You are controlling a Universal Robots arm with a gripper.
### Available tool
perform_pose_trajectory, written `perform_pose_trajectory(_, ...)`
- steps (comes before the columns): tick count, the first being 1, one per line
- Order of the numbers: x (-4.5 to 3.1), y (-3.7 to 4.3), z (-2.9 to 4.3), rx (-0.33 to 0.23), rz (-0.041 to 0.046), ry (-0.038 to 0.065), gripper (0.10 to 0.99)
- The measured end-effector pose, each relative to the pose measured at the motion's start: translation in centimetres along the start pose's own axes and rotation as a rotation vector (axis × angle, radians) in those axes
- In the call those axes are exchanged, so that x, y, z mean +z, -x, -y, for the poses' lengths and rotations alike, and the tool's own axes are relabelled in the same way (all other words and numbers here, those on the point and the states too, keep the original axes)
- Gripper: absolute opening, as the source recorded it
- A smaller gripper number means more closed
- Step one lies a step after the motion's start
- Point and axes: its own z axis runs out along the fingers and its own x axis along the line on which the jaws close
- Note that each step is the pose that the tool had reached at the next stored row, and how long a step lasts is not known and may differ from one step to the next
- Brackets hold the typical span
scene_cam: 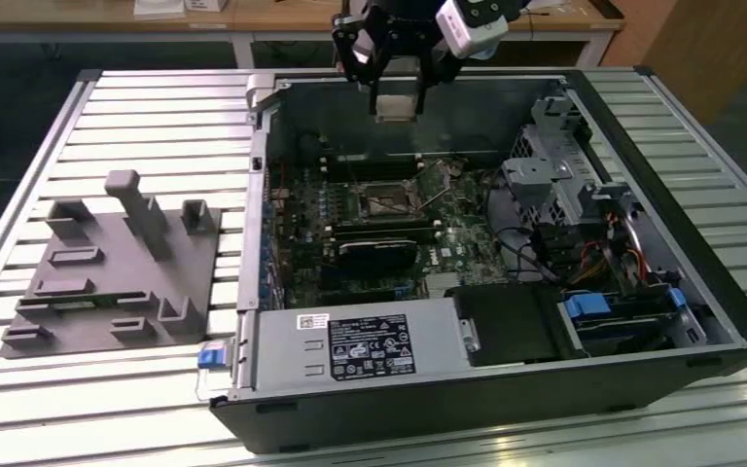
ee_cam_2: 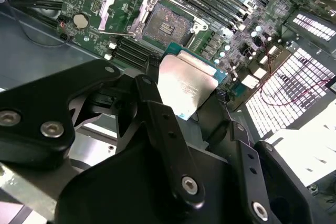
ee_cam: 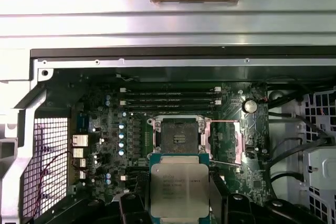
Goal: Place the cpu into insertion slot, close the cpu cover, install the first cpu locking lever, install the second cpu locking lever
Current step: 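Place the cpu into insertion slot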
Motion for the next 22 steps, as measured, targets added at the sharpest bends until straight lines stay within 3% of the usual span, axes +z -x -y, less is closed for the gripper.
perform_pose_trajectory(22, 2.21, 0.02, 0.18, -0.003, 0.0032, 0.000, 0.541)
